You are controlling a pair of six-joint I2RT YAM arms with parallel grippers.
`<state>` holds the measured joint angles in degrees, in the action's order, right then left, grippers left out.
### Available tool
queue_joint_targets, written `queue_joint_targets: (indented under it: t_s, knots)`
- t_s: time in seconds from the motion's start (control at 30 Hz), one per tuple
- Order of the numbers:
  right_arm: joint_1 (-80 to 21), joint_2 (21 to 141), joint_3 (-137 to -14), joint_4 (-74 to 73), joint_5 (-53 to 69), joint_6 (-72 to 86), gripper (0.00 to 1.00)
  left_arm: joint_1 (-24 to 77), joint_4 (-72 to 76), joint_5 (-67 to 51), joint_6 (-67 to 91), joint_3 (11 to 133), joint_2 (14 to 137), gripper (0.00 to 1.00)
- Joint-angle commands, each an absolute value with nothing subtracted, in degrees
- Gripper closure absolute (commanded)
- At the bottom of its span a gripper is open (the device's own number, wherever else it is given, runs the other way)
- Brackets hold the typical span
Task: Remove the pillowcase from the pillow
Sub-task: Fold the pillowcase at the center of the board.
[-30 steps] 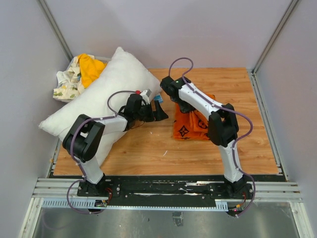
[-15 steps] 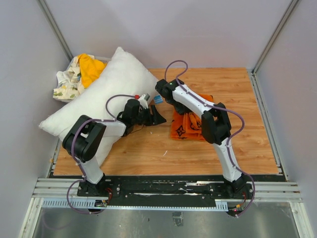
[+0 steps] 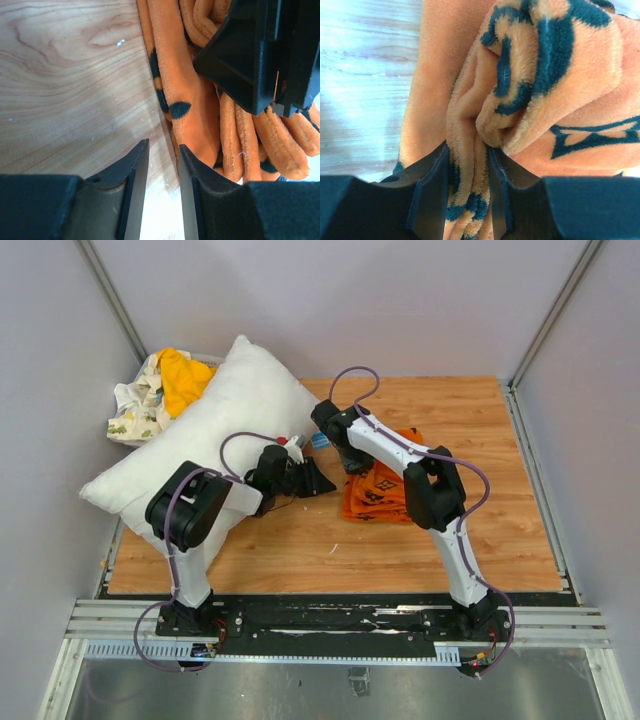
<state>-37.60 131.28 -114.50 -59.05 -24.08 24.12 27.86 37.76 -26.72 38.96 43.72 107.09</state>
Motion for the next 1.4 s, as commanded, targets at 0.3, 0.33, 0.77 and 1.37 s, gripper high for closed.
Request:
queue_joint_targets:
  t_s: [0.3, 0.33, 0.77, 1.37]
  knots:
    - [-38.3, 126.1, -111.8, -51.7, -18.8, 27.1, 0.71, 29.6, 41.9, -28.7, 42.1, 46.9, 112.3, 0.77]
    - [-38.3, 125.5, -111.6, -51.3, -18.7, 27.1, 0.72, 29.7, 41.8, -28.7, 42.2, 47.1, 112.6, 0.77]
    - [-38.3, 121.1, -109.0, -47.6, -17.5, 27.1, 0.85, 31.4, 41.2, -28.0, 43.1, 49.7, 116.3, 0.77]
    - [-36.4, 125.0, -99.6, -36.4, -6.7, 28.1, 0.84, 30.5, 35.3, -27.0, 38.5, 49.5, 110.8, 0.61]
